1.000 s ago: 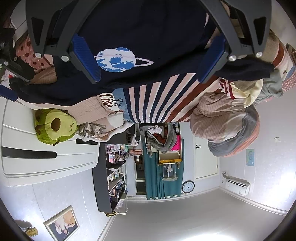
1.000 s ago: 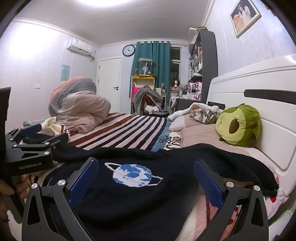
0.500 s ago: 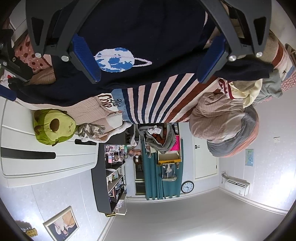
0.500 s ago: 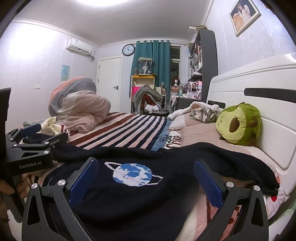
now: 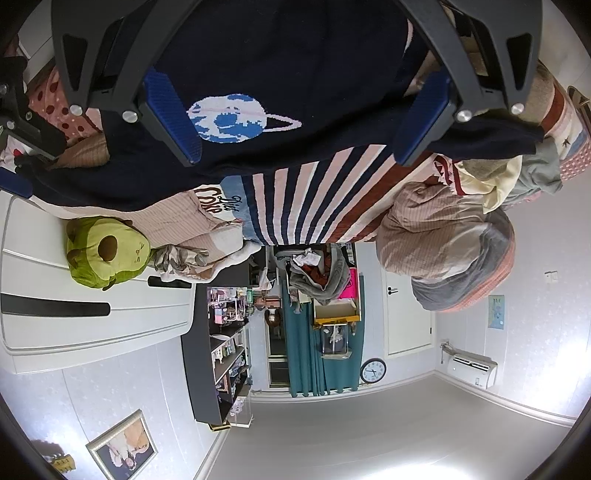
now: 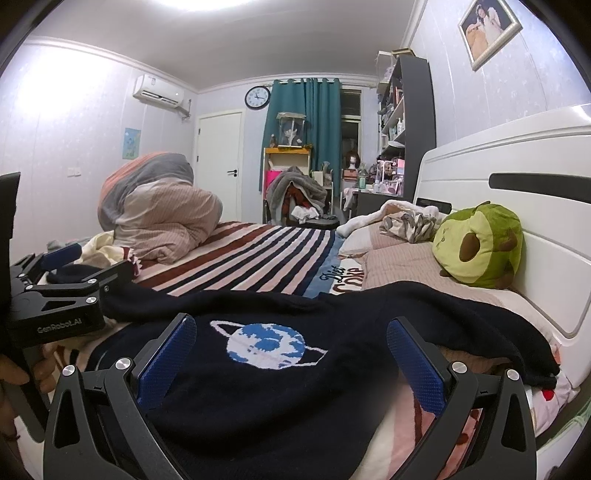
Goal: Fold small clothes
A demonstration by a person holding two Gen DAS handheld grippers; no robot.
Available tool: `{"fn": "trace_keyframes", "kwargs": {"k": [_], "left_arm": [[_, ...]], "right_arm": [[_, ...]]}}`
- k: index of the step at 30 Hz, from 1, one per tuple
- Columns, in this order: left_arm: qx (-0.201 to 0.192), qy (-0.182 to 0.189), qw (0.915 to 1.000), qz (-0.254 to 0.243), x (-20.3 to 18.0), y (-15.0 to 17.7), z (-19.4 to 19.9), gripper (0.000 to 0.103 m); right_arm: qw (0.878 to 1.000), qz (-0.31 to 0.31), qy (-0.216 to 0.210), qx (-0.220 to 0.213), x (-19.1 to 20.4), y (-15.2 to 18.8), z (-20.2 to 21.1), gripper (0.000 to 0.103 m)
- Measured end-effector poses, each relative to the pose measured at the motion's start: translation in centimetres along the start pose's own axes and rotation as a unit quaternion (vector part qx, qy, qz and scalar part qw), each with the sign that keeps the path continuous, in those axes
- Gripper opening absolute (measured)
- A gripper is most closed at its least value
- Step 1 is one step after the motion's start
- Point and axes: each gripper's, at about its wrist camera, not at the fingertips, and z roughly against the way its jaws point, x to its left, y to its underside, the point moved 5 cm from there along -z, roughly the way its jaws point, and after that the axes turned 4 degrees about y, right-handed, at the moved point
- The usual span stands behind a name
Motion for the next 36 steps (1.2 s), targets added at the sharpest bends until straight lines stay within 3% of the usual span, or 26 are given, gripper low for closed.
{"fn": "trace_keyframes", "kwargs": {"k": [18, 23, 28, 36], "left_arm": [[0.000, -0.005, 1.0000, -0.003, 0.1, -0.1, -0.2, 0.102], [0.010, -0.006, 0.9999, -0.006, 0.6, 0.5, -0.7, 0.102], [0.048, -0.006, 0.9988, -0.004, 2.1, 2.2, -2.6, 0.102], [0.115, 0.016, 0.9919, 0.053, 8.4, 8.4, -5.2, 0.102]], "right_arm": [[1.000, 0.019, -0.017, 0.018, 0.5, 0.7, -0.4, 0.102], [0.997, 0.008, -0.058, 0.042, 0.4, 1.4, -1.1, 0.102], [0.991, -0.034, -0.093, 0.094, -0.7, 3.6, -2.2, 0.102], [0.958, -0.119, -0.102, 0.240, -3.3, 12.0, -4.1, 0.102]]}}
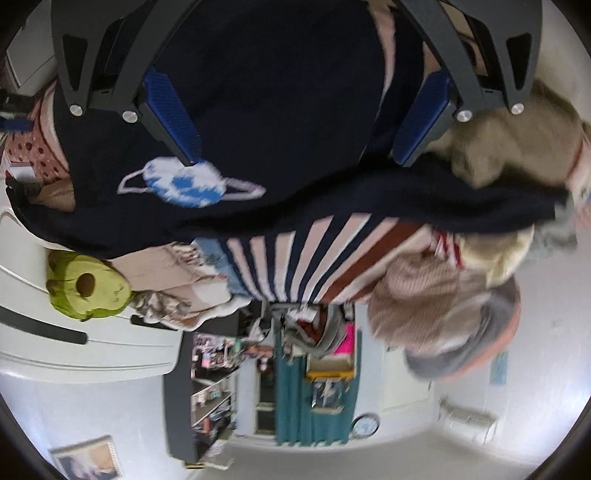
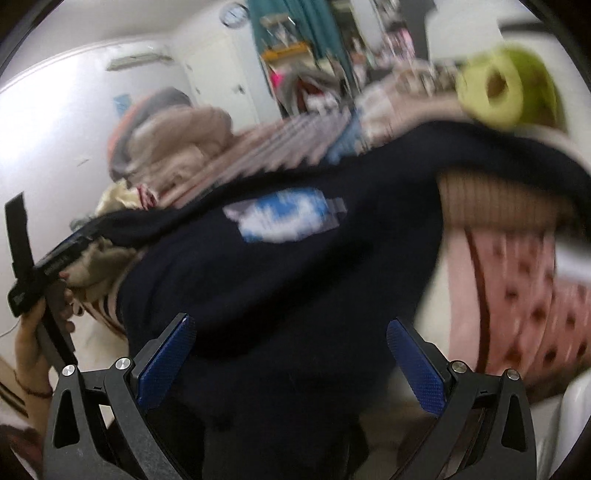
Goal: Fold small clothes
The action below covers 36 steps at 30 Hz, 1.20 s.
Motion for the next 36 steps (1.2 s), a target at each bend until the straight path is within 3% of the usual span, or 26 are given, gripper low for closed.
{"fn": "trace_keyframes", "kwargs": {"k": [5, 9, 11, 15, 18, 20, 27, 31, 36], "left_arm": [[0.053, 0.049, 0.9968, 0.036, 3.4, 3.9, -1.5, 0.102], [0.079, 0.059, 0.9940, 0.048, 3.9, 6.4, -2.1, 0.102], [0.088, 0.063, 0.9929, 0.050, 3.7, 7.3, -2.4, 0.102], [0.102, 0.079, 0.9903, 0.050, 2.6, 8.1, -2.8, 0.102], [0.107, 0.084, 0.9896, 0.048, 1.9, 8.1, -3.0, 0.102], [0.109, 0.087, 0.9890, 0.049, 1.7, 8.1, -3.0, 0.102], [0.131, 0.099, 0.9842, 0.066, 2.0, 9.0, -2.9, 0.102], [0.161, 0.134, 0.9733, 0.094, 2.2, 10.2, -3.4, 0.102], [0.169, 0.142, 0.9705, 0.098, 1.7, 10.7, -3.4, 0.102]], "right_arm": [[0.994, -0.066, -0.009, 0.083, -2.4, 4.0, -2.4, 0.102], [0.987, -0.111, -0.025, 0.110, -3.7, 5.4, -4.0, 0.102], [0.983, -0.127, -0.042, 0.124, -3.9, 5.9, -4.7, 0.085], [0.977, -0.144, -0.076, 0.137, -4.0, 6.4, -5.5, 0.070], [0.979, -0.134, -0.085, 0.126, -3.8, 6.1, -5.2, 0.039], [0.983, -0.121, -0.083, 0.111, -3.5, 5.5, -4.9, 0.009], [0.993, -0.084, -0.072, 0.045, -3.5, 3.8, -2.1, 0.007], [0.996, -0.072, -0.043, 0.041, -4.4, 3.7, -0.5, 0.006], [0.995, -0.083, -0.022, 0.042, -5.8, 4.2, 0.7, 0.006]]}}
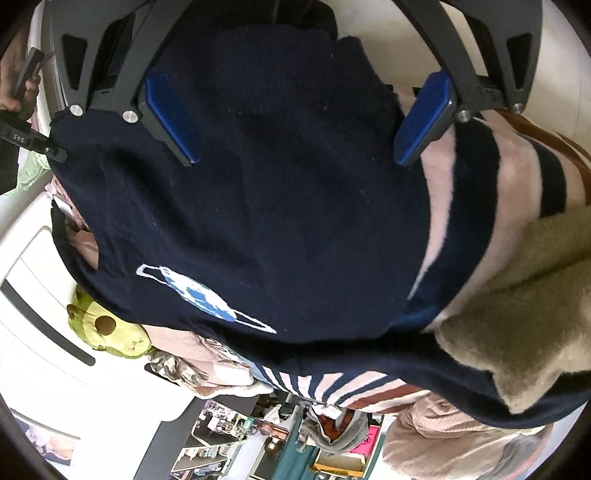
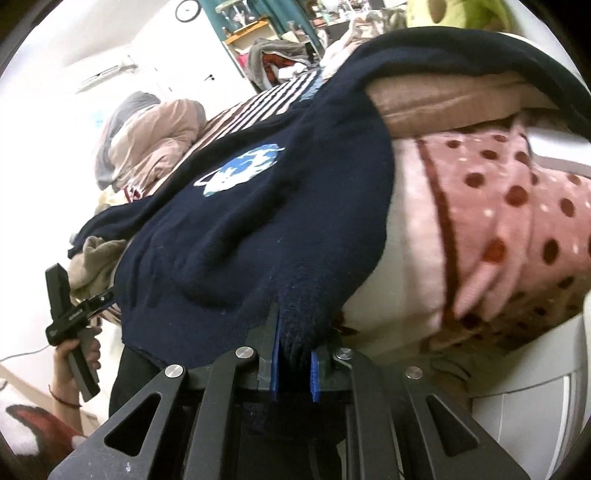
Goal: Fold small clothes
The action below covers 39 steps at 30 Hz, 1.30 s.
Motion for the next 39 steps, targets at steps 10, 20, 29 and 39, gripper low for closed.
{"fn": "trace_keyframes", "kwargs": {"k": [10, 20, 29, 39], "left_arm": [[-0.007, -0.017, 0.9998, -0.008, -0.2, -1.0, 1.6, 0.102], [-0.166, -0.091, 0.9819, 0.006, 6.0, -10.4, 13.5, 0.102], [-0.230, -0.238, 0.9360, 0.120, 18.0, -13.2, 17.9, 0.102], [-0.228, -0.279, 0.9247, 0.125, 21.8, -15.1, 14.9, 0.071]], "right_arm": [[0.999, -0.007, 0.042, -0.016, -1.2, -0.7, 1.7, 0.007], [0.991, 0.059, 0.109, -0.046, -1.5, -2.8, 4.1, 0.055], [0.990, 0.089, 0.088, -0.066, 2.2, -5.9, 3.5, 0.059], [0.989, 0.121, 0.069, -0.056, 6.5, -6.8, 1.4, 0.059]]}}
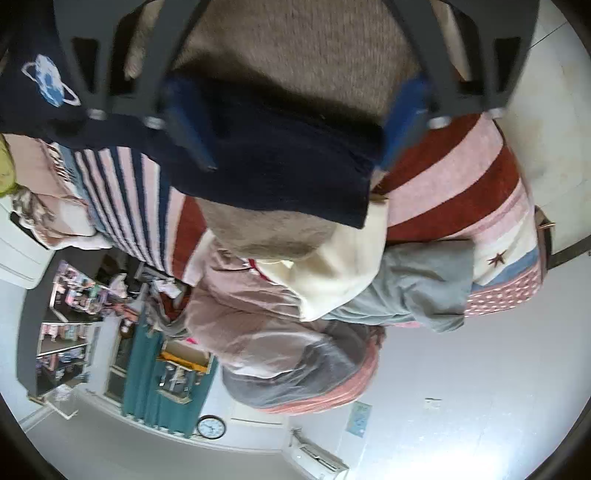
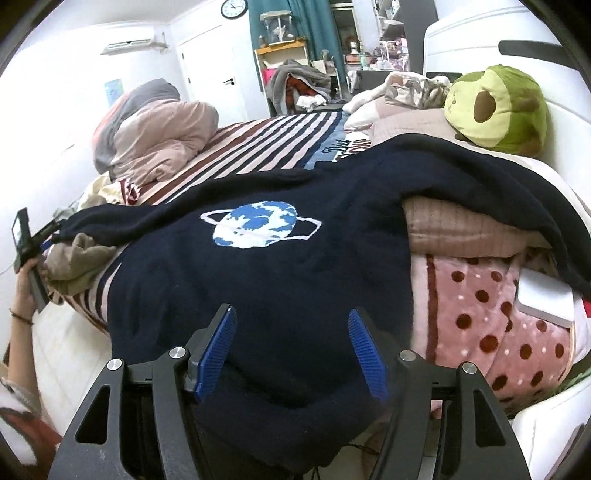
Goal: Fold small clothes
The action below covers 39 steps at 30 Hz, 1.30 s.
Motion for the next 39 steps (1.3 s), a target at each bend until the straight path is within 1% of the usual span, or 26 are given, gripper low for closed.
{"fn": "trace_keyframes", "kwargs": {"k": [2, 3, 4, 5, 7, 9, 12, 15, 17, 19, 22, 23, 25, 26, 28, 29, 31, 33, 35, 36, 37, 38, 39], "left_arm": [[-0.007, -0.018, 0.9998, -0.002, 0.2, -0.2, -0.1, 0.045], [-0.013, -0.023, 0.9997, -0.001, 0.3, -0.4, 0.0, 0.038], [-0.020, -0.025, 0.9995, 0.001, 0.3, -0.7, 0.2, 0.025], [-0.031, -0.022, 0.9993, 0.003, 0.3, -1.0, 0.6, 0.016], [-0.050, -0.008, 0.9987, 0.000, -0.3, -1.5, 1.4, 0.006], [-0.063, 0.013, 0.9979, -0.007, -1.4, -2.0, 2.4, 0.005], [-0.070, 0.044, 0.9961, -0.028, -3.6, -2.6, 4.0, 0.004], [-0.083, 0.084, 0.9917, -0.050, -6.5, -3.0, 6.2, 0.004], [-0.094, 0.110, 0.9871, -0.068, -8.9, -3.1, 7.9, 0.004], [-0.100, 0.145, 0.9808, -0.084, -11.8, -3.2, 9.5, 0.004], [-0.090, 0.215, 0.9671, -0.102, -17.2, -2.6, 11.3, 0.004], [-0.078, 0.246, 0.9599, -0.109, -19.5, -1.9, 11.8, 0.004], [-0.055, 0.291, 0.9479, -0.116, -23.3, -0.2, 12.2, 0.004], [-0.039, 0.316, 0.9400, -0.122, -25.4, 1.1, 12.3, 0.004], [-0.008, 0.350, 0.9277, -0.131, -28.9, 3.9, 12.3, 0.004], [0.011, 0.362, 0.9213, -0.140, -30.8, 5.8, 12.1, 0.004], [0.044, 0.375, 0.9130, -0.155, -33.1, 9.0, 11.6, 0.004], [0.090, 0.386, 0.9027, -0.166, -34.8, 12.9, 10.9, 0.004], [0.124, 0.384, 0.8973, -0.180, -35.8, 16.0, 10.1, 0.004], [0.138, 0.382, 0.8946, -0.186, -36.1, 17.1, 9.6, 0.004], [0.155, 0.383, 0.8901, -0.192, -36.4, 18.3, 9.4, 0.004], [0.171, 0.385, 0.8853, -0.197, -36.2, 19.2, 9.1, 0.004], [0.181, 0.383, 0.8822, -0.205, -36.0, 19.9, 8.9, 0.004]], "right_arm": [[1.000, -0.001, -0.001, 0.001, 0.1, 0.0, 0.0, 0.059], [1.000, -0.004, -0.001, 0.001, 0.1, 0.0, -0.1, 0.059], [1.000, -0.004, -0.001, 0.002, 0.1, 0.0, -0.1, 0.060], [1.000, -0.007, -0.002, 0.003, 0.1, -0.1, -0.1, 0.061], [1.000, -0.014, -0.005, 0.004, 0.0, -0.1, -0.3, 0.061], [1.000, -0.020, -0.009, 0.003, -0.1, -0.1, -0.4, 0.061], [1.000, -0.025, -0.019, -0.001, -0.1, -0.1, -0.4, 0.062], [0.999, -0.030, -0.026, -0.006, -0.3, 0.0, -0.2, 0.062], [0.999, -0.035, -0.033, -0.011, -0.5, 0.1, -0.1, 0.063], [0.998, -0.041, -0.041, -0.016, -0.7, 0.0, 0.0, 0.063], [0.997, -0.045, -0.054, -0.026, -1.0, 0.0, 0.1, 0.063], [0.997, -0.045, -0.057, -0.029, -1.0, 0.0, 0.2, 0.064], [0.996, -0.047, -0.064, -0.037, -1.2, 0.0, 0.3, 0.064], [0.996, -0.049, -0.069, -0.041, -1.3, 0.1, 0.4, 0.064], [0.994, -0.055, -0.080, -0.047, -1.6, 0.3, 0.4, 0.065], [0.994, -0.056, -0.083, -0.048, -1.8, 0.4, 0.5, 0.065], [0.993, -0.057, -0.084, -0.051, -2.1, 0.6, 0.6, 0.066], [0.993, -0.059, -0.083, -0.052, -2.7, 1.0, 0.7, 0.067], [0.993, -0.065, -0.085, -0.048, -3.2, 1.3, 0.5, 0.068], [0.993, -0.068, -0.086, -0.045, -3.4, 1.6, 0.3, 0.068], [0.993, -0.070, -0.087, -0.042, -3.5, 1.8, 0.1, 0.068], [0.993, -0.071, -0.087, -0.039, -3.6, 2.0, -0.2, 0.068], [0.993, -0.071, -0.087, -0.036, -3.6, 2.1, -0.4, 0.068]]}}
